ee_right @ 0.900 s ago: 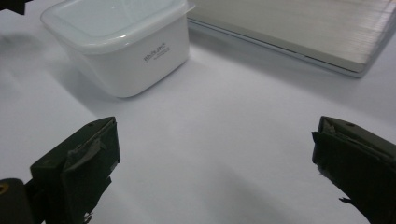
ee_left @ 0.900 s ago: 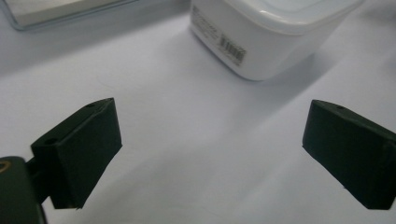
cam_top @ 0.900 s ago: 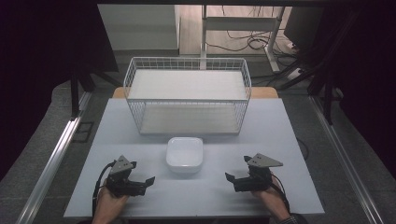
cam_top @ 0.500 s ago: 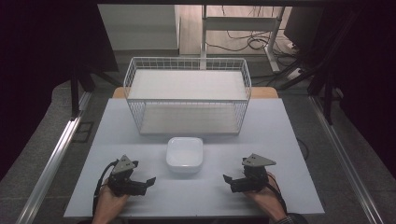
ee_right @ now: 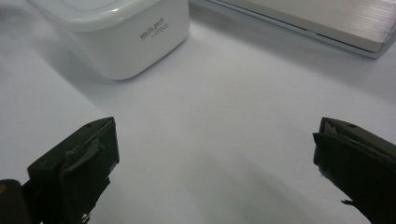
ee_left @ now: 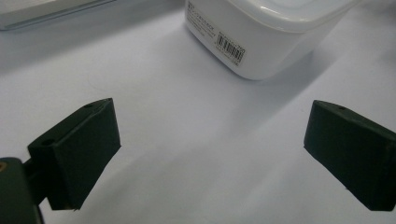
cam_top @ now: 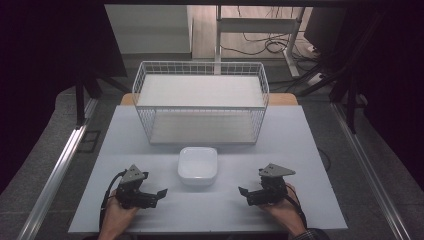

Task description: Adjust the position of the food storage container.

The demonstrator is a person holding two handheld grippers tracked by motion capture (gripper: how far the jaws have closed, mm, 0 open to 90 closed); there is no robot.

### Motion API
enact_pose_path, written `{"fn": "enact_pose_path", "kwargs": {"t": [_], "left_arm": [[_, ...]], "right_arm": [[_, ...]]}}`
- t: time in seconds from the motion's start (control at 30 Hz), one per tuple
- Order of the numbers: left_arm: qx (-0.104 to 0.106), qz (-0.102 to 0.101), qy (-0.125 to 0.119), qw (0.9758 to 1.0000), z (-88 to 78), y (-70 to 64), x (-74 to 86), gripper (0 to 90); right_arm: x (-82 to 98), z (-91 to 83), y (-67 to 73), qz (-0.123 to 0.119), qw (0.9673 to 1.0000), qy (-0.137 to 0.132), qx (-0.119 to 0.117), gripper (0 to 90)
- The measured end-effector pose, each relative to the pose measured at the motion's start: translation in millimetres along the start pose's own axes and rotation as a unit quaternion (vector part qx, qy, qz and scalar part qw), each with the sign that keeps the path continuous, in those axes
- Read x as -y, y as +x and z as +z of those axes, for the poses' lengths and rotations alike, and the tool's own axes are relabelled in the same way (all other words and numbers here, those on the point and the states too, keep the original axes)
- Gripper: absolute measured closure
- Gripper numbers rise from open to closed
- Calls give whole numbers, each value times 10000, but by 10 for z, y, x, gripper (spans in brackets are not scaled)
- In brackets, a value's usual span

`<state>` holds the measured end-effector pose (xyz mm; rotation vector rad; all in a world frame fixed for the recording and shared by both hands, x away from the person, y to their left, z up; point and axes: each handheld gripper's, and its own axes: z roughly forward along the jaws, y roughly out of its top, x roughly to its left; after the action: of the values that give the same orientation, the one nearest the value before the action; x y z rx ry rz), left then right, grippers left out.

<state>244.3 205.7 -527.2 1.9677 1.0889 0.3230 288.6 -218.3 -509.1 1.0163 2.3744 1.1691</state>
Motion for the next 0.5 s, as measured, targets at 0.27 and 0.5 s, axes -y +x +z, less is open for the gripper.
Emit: {"fn": "enact_pose_path", "kwargs": {"t": [0.27, 0.5], "left_arm": [[144, 61, 161, 9997, 38, -24, -60, 95], [246, 384, 251, 9986, 83, -99, -147, 197]], "right_arm": [[-95, 1, 4, 39, 10000, 49, 16, 120], [-187, 60, 23, -25, 9999, 25, -162, 294]]}}
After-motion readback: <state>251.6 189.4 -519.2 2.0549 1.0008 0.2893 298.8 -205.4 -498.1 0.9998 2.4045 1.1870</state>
